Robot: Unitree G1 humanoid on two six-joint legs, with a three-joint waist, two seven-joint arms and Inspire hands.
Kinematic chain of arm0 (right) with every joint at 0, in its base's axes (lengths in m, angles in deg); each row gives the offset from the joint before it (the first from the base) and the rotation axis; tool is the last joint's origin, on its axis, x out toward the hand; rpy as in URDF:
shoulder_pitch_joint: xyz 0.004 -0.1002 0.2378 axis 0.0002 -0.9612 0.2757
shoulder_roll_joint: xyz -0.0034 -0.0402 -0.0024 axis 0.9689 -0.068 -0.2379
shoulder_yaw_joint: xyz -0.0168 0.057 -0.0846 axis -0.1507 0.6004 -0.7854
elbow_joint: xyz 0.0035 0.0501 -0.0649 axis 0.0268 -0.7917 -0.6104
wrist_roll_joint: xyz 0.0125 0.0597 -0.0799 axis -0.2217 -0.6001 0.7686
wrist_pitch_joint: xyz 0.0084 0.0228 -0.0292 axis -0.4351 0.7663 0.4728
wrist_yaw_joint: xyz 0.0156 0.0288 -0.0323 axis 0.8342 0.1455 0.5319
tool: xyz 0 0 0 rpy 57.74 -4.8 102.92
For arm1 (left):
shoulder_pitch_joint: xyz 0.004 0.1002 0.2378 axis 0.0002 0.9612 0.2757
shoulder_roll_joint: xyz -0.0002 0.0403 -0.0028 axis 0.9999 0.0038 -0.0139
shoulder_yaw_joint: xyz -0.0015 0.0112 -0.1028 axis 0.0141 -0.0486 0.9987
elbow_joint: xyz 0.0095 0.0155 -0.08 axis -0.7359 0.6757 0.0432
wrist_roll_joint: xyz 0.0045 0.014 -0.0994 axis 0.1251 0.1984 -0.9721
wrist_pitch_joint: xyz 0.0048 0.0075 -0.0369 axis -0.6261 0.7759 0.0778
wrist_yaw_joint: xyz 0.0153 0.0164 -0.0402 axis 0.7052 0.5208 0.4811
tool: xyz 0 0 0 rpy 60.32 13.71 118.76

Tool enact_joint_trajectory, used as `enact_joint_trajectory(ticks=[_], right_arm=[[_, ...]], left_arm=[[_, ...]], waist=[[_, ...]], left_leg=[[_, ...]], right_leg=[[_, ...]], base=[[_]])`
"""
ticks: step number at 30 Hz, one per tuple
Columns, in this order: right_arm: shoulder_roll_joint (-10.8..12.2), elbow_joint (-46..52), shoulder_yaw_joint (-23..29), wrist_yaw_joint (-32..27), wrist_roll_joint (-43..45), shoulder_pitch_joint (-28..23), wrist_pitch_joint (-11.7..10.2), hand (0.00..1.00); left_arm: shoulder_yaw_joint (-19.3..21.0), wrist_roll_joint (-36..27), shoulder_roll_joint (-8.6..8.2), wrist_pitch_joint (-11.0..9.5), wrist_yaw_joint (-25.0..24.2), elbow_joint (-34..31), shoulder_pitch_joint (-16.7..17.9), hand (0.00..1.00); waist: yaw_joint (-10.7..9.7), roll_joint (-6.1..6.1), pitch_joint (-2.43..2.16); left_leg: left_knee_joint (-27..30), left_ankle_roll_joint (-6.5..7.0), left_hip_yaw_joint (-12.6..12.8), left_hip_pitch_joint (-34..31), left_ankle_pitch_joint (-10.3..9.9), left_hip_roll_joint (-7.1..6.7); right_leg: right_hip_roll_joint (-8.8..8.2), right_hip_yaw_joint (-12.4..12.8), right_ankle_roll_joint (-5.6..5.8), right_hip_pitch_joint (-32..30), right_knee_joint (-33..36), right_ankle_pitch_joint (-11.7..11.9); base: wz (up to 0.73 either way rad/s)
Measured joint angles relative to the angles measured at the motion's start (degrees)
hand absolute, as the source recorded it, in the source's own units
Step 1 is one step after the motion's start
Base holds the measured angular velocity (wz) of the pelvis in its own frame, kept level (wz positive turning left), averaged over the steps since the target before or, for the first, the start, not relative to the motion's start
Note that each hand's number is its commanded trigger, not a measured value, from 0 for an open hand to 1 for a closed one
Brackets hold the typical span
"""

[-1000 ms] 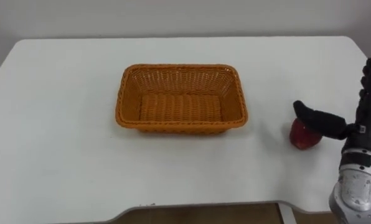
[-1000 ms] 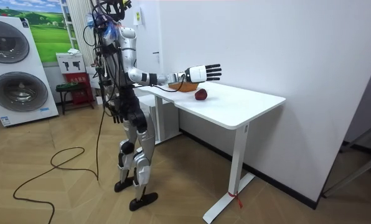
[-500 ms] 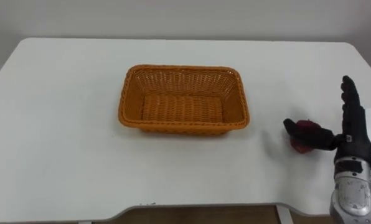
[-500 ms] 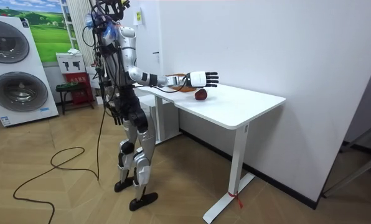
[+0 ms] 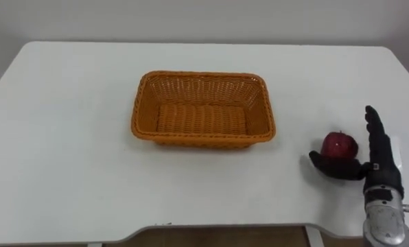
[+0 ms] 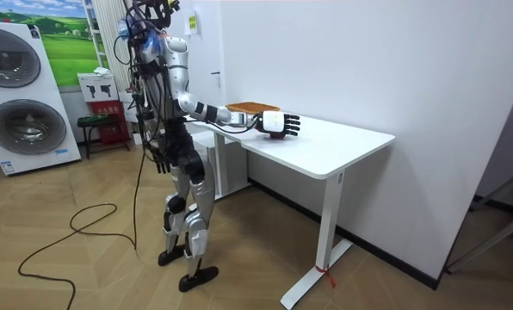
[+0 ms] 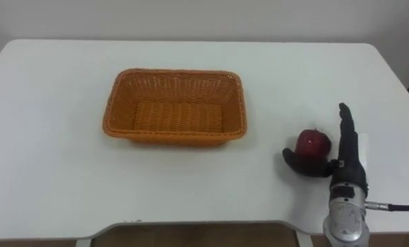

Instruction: Pick and place apple

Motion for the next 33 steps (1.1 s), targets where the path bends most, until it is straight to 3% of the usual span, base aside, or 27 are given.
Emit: enact_joint_trajectory(ticks=[1,2,3,8,14,24,33], right_arm=[[0.0,-0.5,0.0,0.2,0.0,0.0,0.0,0.15],[0.0,-0.7,0.0,0.4,0.0,0.0,0.0,0.95],[0.0,-0.7,0.0,0.8,0.0,0.0,0.0,1.0],[0.0,-1.8,0.2,1.2,0.2,0.0,-0.1,1.0],[-0.5,-5.0,0.6,-0.5,2.7,0.2,-0.6,1.0],[-0.5,-6.0,0.2,-2.7,3.8,0.3,-1.4,1.0],[-0.5,-1.2,-1.6,-2.4,5.0,0.5,0.0,1.0]], left_arm=[[0.0,0.0,-0.01,0.0,0.0,0.0,0.0,0.0],[0.0,0.0,-0.02,0.0,0.0,0.0,-0.1,0.0],[0.0,0.0,-0.01,0.0,0.0,0.0,-0.1,0.0],[0.0,0.0,-0.01,0.1,0.0,-0.1,0.2,0.0],[0.4,2.4,0.11,0.4,0.2,-0.2,-0.1,0.0],[0.4,2.5,0.3,0.4,1.4,0.1,-0.6,0.0],[0.7,2.4,0.19,0.7,0.6,1.0,-2.0,0.0]], waist=[[0.0,0.11,-0.06],[0.0,0.19,-0.11],[0.0,0.36,-0.21],[-0.1,0.57,-0.37],[-0.1,-0.53,-0.67],[0.1,-1.04,-0.44],[0.1,-0.47,-0.08]], left_leg=[[0.0,0.0,0.0,0.0,0.0,0.01],[0.0,0.0,0.0,0.0,0.0,0.01],[0.0,0.0,0.0,0.0,0.0,0.02],[-0.1,0.0,0.0,1.0,0.0,0.02],[0.0,0.0,0.0,1.2,0.0,0.0],[-0.7,-0.01,0.1,1.9,0.0,0.04],[-0.7,-0.01,0.1,0.9,0.0,0.02]], right_leg=[[0.0,0.0,0.0,0.0,0.0,0.0],[0.0,0.0,0.0,0.0,0.0,0.0],[0.0,0.0,-0.01,0.0,0.0,0.0],[0.01,0.0,-0.03,0.9,0.0,0.0],[0.07,0.4,-0.02,0.9,0.0,0.0],[0.21,0.5,-0.02,1.7,-0.3,0.0],[0.13,0.3,-0.01,0.6,0.0,0.0]], base=[[0.0],[0.0],[0.0],[0.0],[0.0],[0.0],[0.0]])
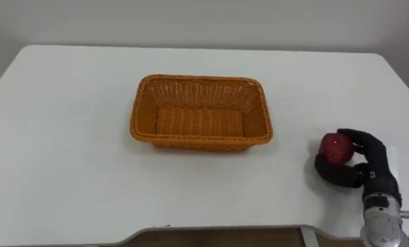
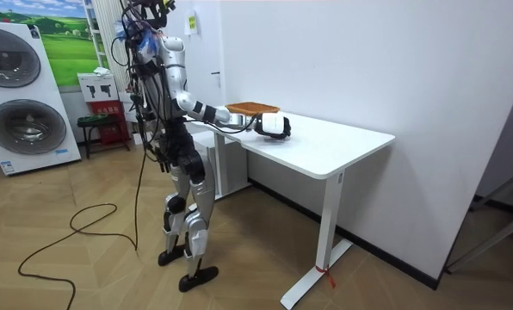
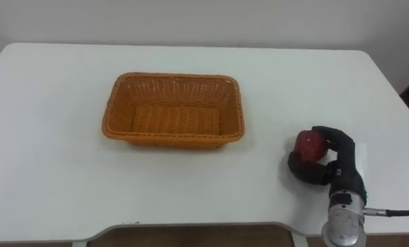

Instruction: Pick and place apple

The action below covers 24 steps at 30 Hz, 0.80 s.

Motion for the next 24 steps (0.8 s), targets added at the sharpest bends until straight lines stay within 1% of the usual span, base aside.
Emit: enact_joint_trajectory(ticks=[1,2,4,9,13,18,21,24], right_arm=[[0.0,1.5,0.0,0.0,0.3,0.0,0.5,1.0],[0.0,2.5,0.0,0.0,0.3,0.0,0.6,1.0],[-0.1,5.9,0.0,0.0,0.3,0.0,0.7,1.0],[-0.1,13.3,-0.1,-0.1,0.7,0.2,0.7,1.0],[-0.1,17.7,-0.1,-0.1,2.0,0.7,0.4,1.0],[-0.2,19.8,-0.8,-0.2,2.6,3.2,0.4,1.0],[-0.7,21.7,-2.1,0.0,2.6,3.2,0.4,1.0],[-0.8,22.7,-3.7,1.2,2.5,3.4,0.5,1.0]], left_arm=[[0.1,0.1,-0.01,0.2,-0.2,0.1,0.0,0.0],[0.3,0.1,-0.01,0.2,-0.4,0.1,0.0,0.0],[0.4,0.8,0.04,0.4,-0.6,0.1,0.0,0.0],[0.3,1.1,-0.11,0.4,-1.0,0.1,-0.1,0.0],[0.3,1.1,-0.12,-0.3,-1.0,0.0,-0.1,0.0],[0.2,1.1,-0.12,-0.5,-0.5,0.5,-0.1,0.0],[0.3,1.1,-0.12,-0.5,-0.5,1.2,-0.1,0.0],[0.0,1.0,-0.11,-0.5,-0.5,1.3,-0.1,0.0]], waist=[[0.0,0.24,0.15],[0.0,0.35,0.18],[0.0,0.67,0.07],[0.6,0.91,-0.15],[1.5,0.68,-0.37],[1.7,0.49,-0.5],[2.7,0.41,-0.53],[3.0,0.11,-0.54]], left_leg=[[0.0,0.0,0.0,0.0,0.0,-0.01],[0.0,0.0,-0.1,-0.1,0.0,-0.02],[0.1,0.0,-0.1,-0.1,0.0,-0.01],[0.1,0.0,0.0,0.0,0.0,-0.01],[0.1,0.0,-0.1,-0.1,0.0,0.0],[0.3,0.0,-0.1,-0.1,0.0,0.01],[0.3,0.0,-0.1,0.0,0.0,0.03],[0.3,0.0,-0.1,0.1,0.0,0.03]], right_leg=[[-0.03,0.0,0.0,0.0,0.0,0.0],[-0.03,-0.1,0.0,0.0,0.0,0.0],[-0.04,-0.2,0.0,0.0,-0.1,0.0],[-0.01,0.0,0.0,0.0,-0.2,0.0],[-0.02,-0.1,0.0,0.0,-0.1,0.0],[-0.05,-0.2,0.0,0.0,0.1,0.0],[-0.04,-0.3,-0.02,0.1,0.1,0.0],[-0.04,-0.4,-0.02,0.2,0.0,0.0]], base=[[0.0],[0.0],[0.0],[-0.01],[0.0],[0.0],[0.0],[0.0]])
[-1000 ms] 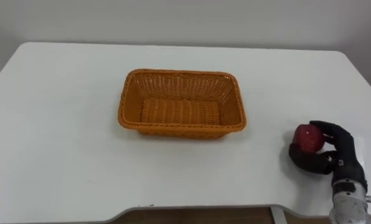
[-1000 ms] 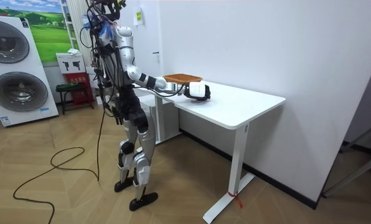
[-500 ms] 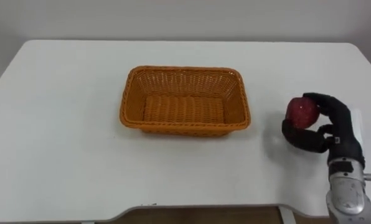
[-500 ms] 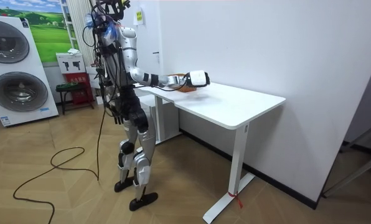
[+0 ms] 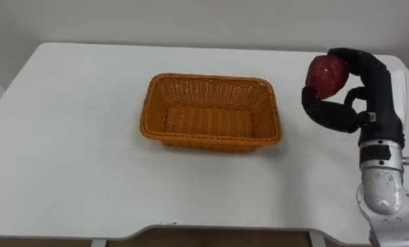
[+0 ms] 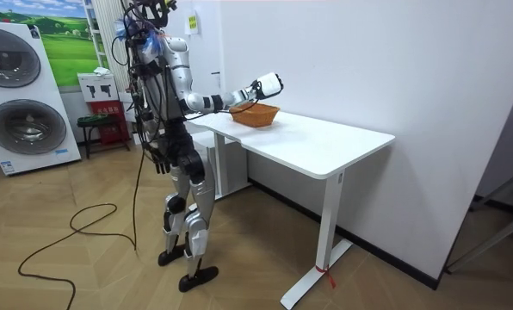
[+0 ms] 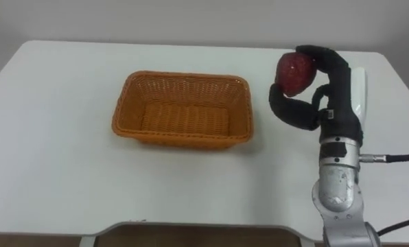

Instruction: Pick and place apple

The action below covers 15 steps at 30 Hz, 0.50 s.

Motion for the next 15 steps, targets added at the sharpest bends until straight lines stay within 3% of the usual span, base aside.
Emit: enact_joint_trajectory(ticks=[9,10,11,12,13,15], right_arm=[[0.0,0.4,-4.2,4.4,-0.2,3.6,0.0,1.0],[0.0,0.4,-4.2,4.7,-0.1,3.9,0.0,0.78],[0.0,0.4,-4.2,4.8,0.1,4.1,0.0,0.65],[0.0,0.4,-4.5,5.1,0.3,4.5,0.0,0.2],[0.0,0.4,-5.1,5.2,0.3,4.8,0.1,0.0],[0.0,0.4,-6.0,6.0,0.3,5.2,0.1,0.0]], left_arm=[[-1.1,0.0,0.01,0.0,0.1,0.9,-0.3,0.0],[-1.0,0.0,0.02,0.0,0.1,0.9,-0.3,0.0],[-1.1,0.0,0.01,0.0,0.1,0.9,-0.3,0.0],[-1.0,0.0,0.02,0.0,0.0,0.9,-0.3,0.0],[-1.5,0.0,0.05,0.0,0.0,0.9,-0.4,0.0],[-2.5,0.0,0.13,0.0,-0.3,0.8,-0.7,0.0]], waist=[[0.2,-0.69,0.67],[0.3,-0.75,0.67],[0.4,-0.76,0.68],[0.5,-0.77,0.7],[0.7,-0.92,0.6],[0.9,-0.86,0.62]], left_leg=[[0.0,0.0,-0.6,-0.2,0.0,-0.03],[0.0,0.0,-0.8,-0.2,0.0,-0.03],[0.0,0.0,-0.8,-0.2,0.0,-0.03],[0.0,0.0,-1.0,-0.4,0.0,-0.03],[0.0,0.0,-1.0,-0.4,0.0,-0.01],[0.0,0.0,-1.3,-0.4,0.0,-0.01]], right_leg=[[-0.06,-0.6,0.0,0.2,-0.1,0.0],[-0.08,-0.8,0.0,0.2,-0.1,0.0],[-0.09,-1.0,0.0,0.2,-0.1,0.0],[-0.1,-1.3,0.0,0.2,-0.2,0.0],[-0.1,-1.4,0.0,0.2,-0.1,0.0],[-0.14,-1.8,0.0,0.2,-0.2,0.0]], base=[[0.03],[0.07],[0.06],[0.04],[0.03],[0.04]])
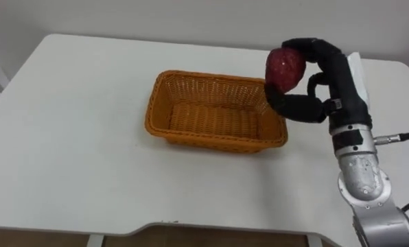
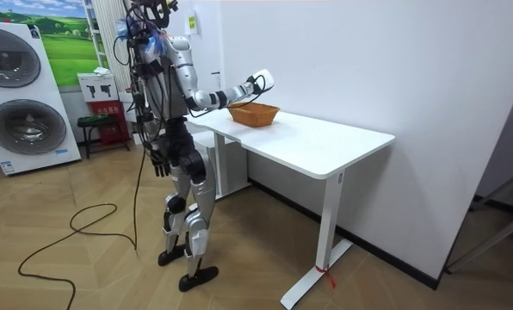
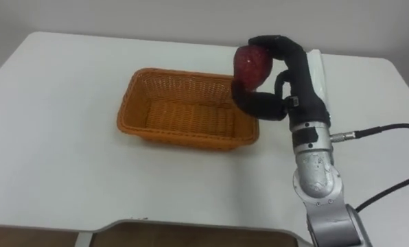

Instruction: Pick and place apple

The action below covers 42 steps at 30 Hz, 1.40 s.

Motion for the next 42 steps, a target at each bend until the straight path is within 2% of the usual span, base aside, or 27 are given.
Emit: enact_joint_trajectory(ticks=[9,15,18,19,26,29,34,38,40,42], right_arm=[[-0.4,0.1,-5.0,3.6,0.0,2.0,0.6,0.0],[-0.9,0.1,-7.0,4.1,-0.2,3.0,0.8,0.0],[-1.8,0.1,-7.4,4.1,-0.2,3.0,1.8,0.0],[-2.1,0.0,-7.4,4.1,-0.2,3.0,1.9,0.0],[-2.2,0.0,-6.3,3.6,-0.7,2.8,1.8,0.0],[-2.2,0.1,-3.7,2.6,-2.5,2.8,1.8,0.0],[-2.2,0.2,4.9,-3.5,-2.2,2.8,1.7,0.0],[-2.2,-0.3,11.1,-8.3,-3.7,2.5,1.1,0.0],[-2.4,-0.6,16.6,-11.8,-4.1,1.2,0.1,0.0],[-2.5,-1.4,19.3,-14.6,-4.2,1.1,-0.1,0.0]], left_arm=[[-0.7,0.0,0.07,0.0,-0.1,-0.8,-0.5,0.0],[-0.6,0.0,0.08,0.9,-0.1,-0.8,-0.3,0.0],[-0.6,0.0,0.11,0.9,-0.1,-0.9,-0.3,0.0],[-0.6,0.0,0.11,0.9,-0.1,-1.0,-0.3,0.0],[-0.6,0.0,0.12,0.9,-0.1,-1.1,-0.3,0.0],[-0.3,0.0,0.12,0.9,0.2,-1.0,0.0,0.0],[0.7,0.0,0.13,0.9,1.4,-1.2,1.0,0.0],[0.9,0.0,0.12,0.8,1.6,-1.1,1.8,0.0],[3.2,0.0,0.05,0.4,1.7,-1.1,2.1,0.0],[4.3,0.0,0.04,0.5,1.7,-1.2,2.9,0.0]], waist=[[2.2,-0.13,-0.11],[2.4,-0.12,-0.13],[2.5,-0.24,-0.21],[2.4,-0.42,-0.32],[1.5,-0.49,-0.29],[0.7,-0.7,-0.43],[-0.9,-0.9,-0.56],[-2.6,-0.62,-0.38],[-3.3,-0.41,-0.36],[-4.6,-0.2,-0.43]], left_leg=[[0.4,-0.01,-1.0,-0.6,0.0,-0.06],[0.3,-0.05,-1.5,-0.6,0.0,-0.08],[0.3,-0.05,-1.5,-0.6,0.0,-0.08],[0.3,-0.05,-1.6,-0.5,0.0,-0.09],[0.5,-0.07,-1.4,-0.6,0.0,-0.09],[0.4,-0.07,-1.4,-0.6,0.0,-0.1],[0.4,-0.07,-1.0,-0.6,0.0,-0.08],[0.4,-0.07,-0.7,-0.3,0.0,-0.1],[0.4,-0.07,-0.6,-0.2,0.0,-0.06],[0.4,-0.07,-0.5,-0.4,0.0,-0.06]], right_leg=[[-0.13,-1.2,-0.07,0.0,-0.8,0.1],[-0.15,-1.7,-0.07,0.7,-0.9,0.0],[-0.16,-1.7,-0.07,0.7,-0.9,0.0],[-0.15,-1.6,-0.07,0.7,-0.9,0.1],[-0.16,-1.7,-0.07,0.8,-0.9,0.1],[-0.17,-1.7,-0.07,0.7,-0.9,0.1],[-0.14,-1.4,-0.07,0.7,-0.9,0.1],[-0.13,-1.0,-0.06,0.7,-0.9,0.1],[-0.11,-0.9,-0.06,0.7,-0.9,0.1],[-0.11,-0.9,-0.06,0.6,-0.8,0.1]], base=[[0.05],[0.05],[0.0],[0.0],[0.0],[0.0],[-0.02],[-0.05],[-0.04],[-0.02]])
